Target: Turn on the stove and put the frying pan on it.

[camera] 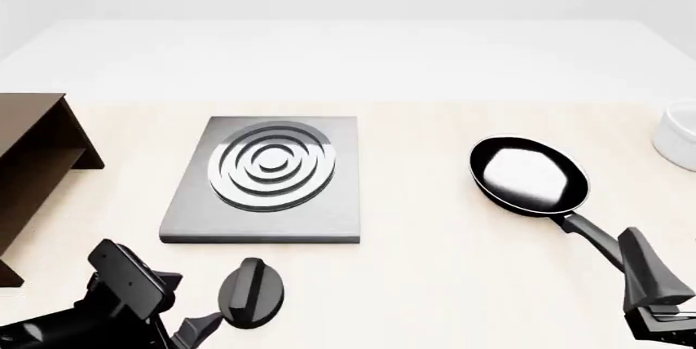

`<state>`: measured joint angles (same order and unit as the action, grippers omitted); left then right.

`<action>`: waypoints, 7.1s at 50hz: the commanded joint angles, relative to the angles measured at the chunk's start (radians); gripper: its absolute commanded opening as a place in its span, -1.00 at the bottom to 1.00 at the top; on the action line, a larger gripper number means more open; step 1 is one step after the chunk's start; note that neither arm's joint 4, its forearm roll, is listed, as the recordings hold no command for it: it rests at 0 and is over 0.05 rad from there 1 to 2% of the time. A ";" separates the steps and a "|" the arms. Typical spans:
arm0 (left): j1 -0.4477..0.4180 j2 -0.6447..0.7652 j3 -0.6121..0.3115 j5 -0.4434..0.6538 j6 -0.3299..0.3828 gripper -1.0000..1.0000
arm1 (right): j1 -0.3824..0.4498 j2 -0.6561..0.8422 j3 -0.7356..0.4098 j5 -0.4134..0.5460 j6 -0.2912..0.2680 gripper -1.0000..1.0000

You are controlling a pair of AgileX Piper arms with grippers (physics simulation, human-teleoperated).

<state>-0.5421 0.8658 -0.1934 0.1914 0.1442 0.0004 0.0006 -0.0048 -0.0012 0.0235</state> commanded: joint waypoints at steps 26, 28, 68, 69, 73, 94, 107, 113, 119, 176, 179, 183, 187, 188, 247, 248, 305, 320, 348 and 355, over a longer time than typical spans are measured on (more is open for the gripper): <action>-0.054 0.236 0.058 -0.254 -0.010 1.00 | -0.002 0.000 0.000 -0.003 0.001 1.00; -0.058 0.252 0.058 -0.268 -0.011 1.00 | -0.002 0.000 0.000 -0.003 0.002 1.00; -0.137 0.452 0.024 -0.413 -0.029 1.00 | 0.000 0.000 0.001 -0.005 0.008 1.00; -0.140 0.454 0.024 -0.414 -0.030 1.00 | 0.000 0.000 0.001 -0.006 0.008 1.00; -0.151 0.451 0.023 -0.409 -0.034 1.00 | 0.001 0.000 0.001 -0.006 0.009 1.00; -0.228 0.471 0.022 -0.409 -0.070 1.00 | -0.001 0.000 0.001 -0.009 0.014 1.00; -0.258 0.453 0.008 -0.387 -0.076 1.00 | -0.001 0.000 0.000 -0.009 0.018 1.00; -0.277 0.445 -0.013 -0.371 -0.084 1.00 | -0.001 0.000 0.000 -0.009 0.018 1.00; -0.285 0.399 -0.057 -0.312 -0.080 1.00 | -0.001 0.000 0.000 -0.009 0.018 1.00; 0.512 -0.866 0.112 0.041 -0.280 1.00 | -0.026 0.272 -0.009 -0.148 0.015 1.00; 0.506 -0.866 0.108 0.042 -0.280 1.00 | -0.025 0.330 -0.027 -0.160 -0.022 1.00; 0.497 -0.866 0.101 0.042 -0.281 1.00 | 0.028 0.370 -0.075 -0.111 -0.037 1.00; 0.495 -0.866 0.100 0.043 -0.286 1.00 | 0.052 0.443 -0.127 -0.074 -0.052 1.00; 0.494 -0.866 0.098 0.044 -0.292 1.00 | 0.077 0.512 -0.164 -0.049 -0.049 1.00; 0.472 -0.866 0.093 0.068 -0.299 1.00 | -0.120 1.207 -0.755 0.652 -0.555 1.00; 0.472 -0.866 0.093 0.068 -0.299 1.00 | -0.131 1.211 -0.758 0.652 -0.567 1.00; 0.474 -0.866 0.094 0.065 -0.309 1.00 | -0.246 1.588 -0.662 0.359 -0.652 1.00; 0.474 -0.866 0.094 0.064 -0.311 1.00 | -0.268 1.626 -0.639 0.315 -0.658 1.00; 0.473 -0.866 0.092 0.062 -0.306 1.00 | -0.278 1.469 -0.688 0.471 -0.689 -1.00; 0.473 -0.866 0.092 0.062 -0.305 1.00 | -0.254 1.389 -0.727 0.563 -0.697 -1.00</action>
<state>-0.0687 0.0000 -0.1011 0.2538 -0.1622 -0.2704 1.4914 -0.6791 0.4652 -0.6749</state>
